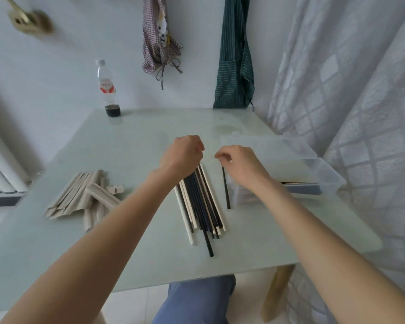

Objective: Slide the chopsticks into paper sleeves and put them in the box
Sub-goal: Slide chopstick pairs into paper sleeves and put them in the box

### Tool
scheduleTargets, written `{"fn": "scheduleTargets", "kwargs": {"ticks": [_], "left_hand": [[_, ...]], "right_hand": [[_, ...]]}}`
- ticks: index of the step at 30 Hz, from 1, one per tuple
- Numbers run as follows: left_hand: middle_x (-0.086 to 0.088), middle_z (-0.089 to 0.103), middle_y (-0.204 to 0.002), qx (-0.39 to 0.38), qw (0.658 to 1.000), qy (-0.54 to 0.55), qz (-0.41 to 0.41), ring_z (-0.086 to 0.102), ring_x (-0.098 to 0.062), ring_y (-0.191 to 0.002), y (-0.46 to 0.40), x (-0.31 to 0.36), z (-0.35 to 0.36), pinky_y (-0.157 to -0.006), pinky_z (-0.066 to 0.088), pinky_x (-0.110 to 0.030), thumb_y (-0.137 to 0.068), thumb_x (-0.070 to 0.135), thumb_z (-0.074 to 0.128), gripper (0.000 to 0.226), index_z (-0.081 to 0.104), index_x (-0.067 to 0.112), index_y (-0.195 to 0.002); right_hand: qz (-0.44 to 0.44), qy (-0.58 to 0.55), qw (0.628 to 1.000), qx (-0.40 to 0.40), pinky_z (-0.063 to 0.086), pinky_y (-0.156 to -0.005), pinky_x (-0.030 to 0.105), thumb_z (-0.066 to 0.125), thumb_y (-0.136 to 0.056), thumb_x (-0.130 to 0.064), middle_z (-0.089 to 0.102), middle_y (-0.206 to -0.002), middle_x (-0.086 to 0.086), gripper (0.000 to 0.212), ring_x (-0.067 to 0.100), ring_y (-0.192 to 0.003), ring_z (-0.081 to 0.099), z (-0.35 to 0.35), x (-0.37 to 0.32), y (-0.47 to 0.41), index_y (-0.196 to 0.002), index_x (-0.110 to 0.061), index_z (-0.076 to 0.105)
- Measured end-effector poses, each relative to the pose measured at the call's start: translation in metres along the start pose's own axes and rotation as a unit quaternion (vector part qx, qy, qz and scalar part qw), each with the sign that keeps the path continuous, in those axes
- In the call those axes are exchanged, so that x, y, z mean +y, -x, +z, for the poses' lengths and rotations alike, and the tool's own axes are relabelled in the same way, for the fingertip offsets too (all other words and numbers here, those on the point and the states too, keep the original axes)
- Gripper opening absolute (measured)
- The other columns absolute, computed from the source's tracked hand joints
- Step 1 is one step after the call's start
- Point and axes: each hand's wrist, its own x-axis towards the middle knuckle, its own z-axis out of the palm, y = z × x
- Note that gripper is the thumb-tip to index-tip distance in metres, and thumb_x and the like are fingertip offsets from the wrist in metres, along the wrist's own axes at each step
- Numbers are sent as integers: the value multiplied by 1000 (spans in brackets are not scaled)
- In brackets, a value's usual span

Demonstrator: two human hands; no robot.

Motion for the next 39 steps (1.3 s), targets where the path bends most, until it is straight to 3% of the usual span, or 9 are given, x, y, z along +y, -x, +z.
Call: {"fn": "scheduleTargets", "kwargs": {"ticks": [6,9,13,18,26,30,34,36,39], "left_hand": [[-7,66,-114,-35,998,-41,-21,60,-25,-106,25,-67,-32,-92,49,-37,-92,7,37,34,65,16,-110],[-6,63,-121,-80,992,-98,-9,57,-26,-112,37,-97,-35,-96,45,-37,-95,6,36,37,61,18,-119],[-4,52,-135,-158,968,-190,-49,47,-25,-124,58,-141,-38,-101,40,-38,-89,-2,32,56,49,25,-134],[3,51,-136,-223,950,-218,-19,41,-16,-130,65,-162,-39,-103,34,-32,-91,20,57,48,46,29,-137],[-1,55,-121,-198,971,-133,35,52,-19,-114,64,-173,-48,-95,43,-35,-79,23,72,43,60,28,-120],[5,54,-122,-199,964,-166,52,51,-16,-114,71,-177,-58,-95,42,-33,-78,26,73,39,62,31,-115],[6,52,-105,-226,958,-166,58,53,-16,-107,72,-180,-57,-84,44,-29,-76,13,72,32,65,26,-105],[8,52,-99,-230,955,-173,70,54,-15,-102,69,-179,-56,-79,44,-28,-76,10,71,30,65,25,-101],[12,56,-96,-238,946,-201,95,56,-12,-101,65,-178,-56,-86,44,-29,-78,13,69,27,65,25,-101]], "right_hand": [[-14,44,990,-132,43,-99,36,43,-98,-17,53,-134,9,36,25,-121,51,66,-51,6,-133,-13,51],[8,107,977,-184,41,-97,37,40,-98,-17,47,-133,14,35,30,-123,46,95,-59,8,-127,-2,52],[62,180,973,-134,42,-81,35,38,-91,7,43,-122,19,30,34,-110,47,122,-71,14,-117,6,54],[122,210,966,-93,44,-90,35,44,-92,3,49,-126,23,33,34,-113,52,131,-81,10,-124,3,47],[168,208,956,-124,47,-89,33,45,-90,7,47,-129,25,40,31,-117,51,134,-92,2,-130,9,42],[194,186,953,-140,46,-92,35,42,-91,7,47,-132,24,41,33,-119,51,128,-92,-1,-132,7,43],[183,193,954,-139,46,-90,36,40,-90,8,51,-130,21,40,35,-118,52,126,-93,0,-128,2,49],[188,201,951,-140,44,-93,37,43,-90,6,44,-135,23,43,36,-123,46,128,-95,1,-133,3,41],[201,216,947,-124,42,-97,38,49,-90,3,36,-137,28,48,39,-127,40,128,-95,0,-134,6,31]]}}
